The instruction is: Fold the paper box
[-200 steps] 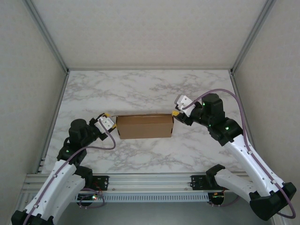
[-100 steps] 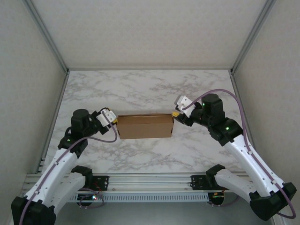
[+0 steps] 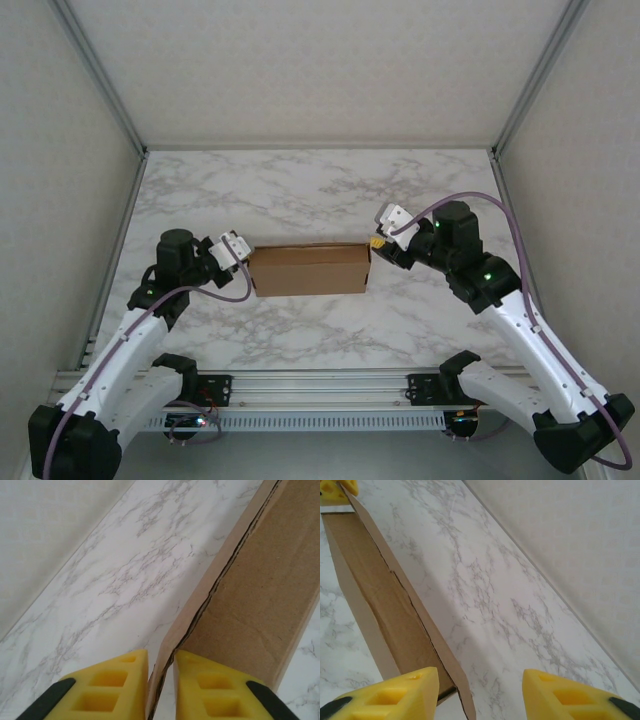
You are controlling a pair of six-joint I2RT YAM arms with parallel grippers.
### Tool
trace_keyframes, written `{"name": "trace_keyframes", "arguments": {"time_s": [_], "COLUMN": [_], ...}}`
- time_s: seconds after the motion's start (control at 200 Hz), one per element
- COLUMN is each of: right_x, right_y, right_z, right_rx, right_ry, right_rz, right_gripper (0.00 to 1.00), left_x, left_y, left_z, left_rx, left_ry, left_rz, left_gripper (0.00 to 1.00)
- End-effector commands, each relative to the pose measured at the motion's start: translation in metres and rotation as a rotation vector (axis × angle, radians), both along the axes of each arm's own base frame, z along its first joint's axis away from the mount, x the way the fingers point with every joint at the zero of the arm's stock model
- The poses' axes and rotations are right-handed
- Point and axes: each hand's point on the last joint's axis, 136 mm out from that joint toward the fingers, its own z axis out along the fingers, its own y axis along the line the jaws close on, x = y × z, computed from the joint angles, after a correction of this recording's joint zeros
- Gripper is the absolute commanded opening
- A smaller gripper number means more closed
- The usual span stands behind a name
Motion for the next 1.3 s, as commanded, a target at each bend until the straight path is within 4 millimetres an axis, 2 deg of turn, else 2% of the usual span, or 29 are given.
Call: {"name": "trace_keyframes", "arguments": {"time_s": [0.0, 0.325, 0.611, 0.966, 1.132, 1.292], "right_x": [0.004, 0.013, 0.024, 0.038, 0.039, 0.037], "right_y": [0.0, -0.002, -0.005, -0.012, -0.011, -0.01], "right_z": [0.0, -0.018, -0.051, -0.089, -0.097, -0.105], "right_rx": [0.001, -0.084, -0.19, -0.268, -0.281, -0.284], "right_ry": [0.009, 0.036, 0.062, 0.094, 0.138, 0.165], "right_rz": [-0.018, -0.024, -0.033, -0.067, -0.053, -0.046], "right_gripper": [0.48, 0.5, 0.53, 0.52, 0.45, 0.27], "left_x": [0.003, 0.006, 0.006, 0.002, 0.002, 0.002], "left_y": [0.002, 0.002, -0.001, 0.002, 0.0, -0.002], "left_z": [0.014, 0.014, 0.022, 0.016, 0.016, 0.018], "left_rx": [0.0, -0.007, -0.021, -0.014, -0.021, -0.039], "left_ry": [-0.035, -0.036, -0.048, -0.058, -0.063, -0.061], "left_rz": [-0.002, 0.003, -0.007, 0.009, 0.005, 0.004], "left_gripper": [0.16, 0.0, 0.0, 0.0, 0.0, 0.0]}}
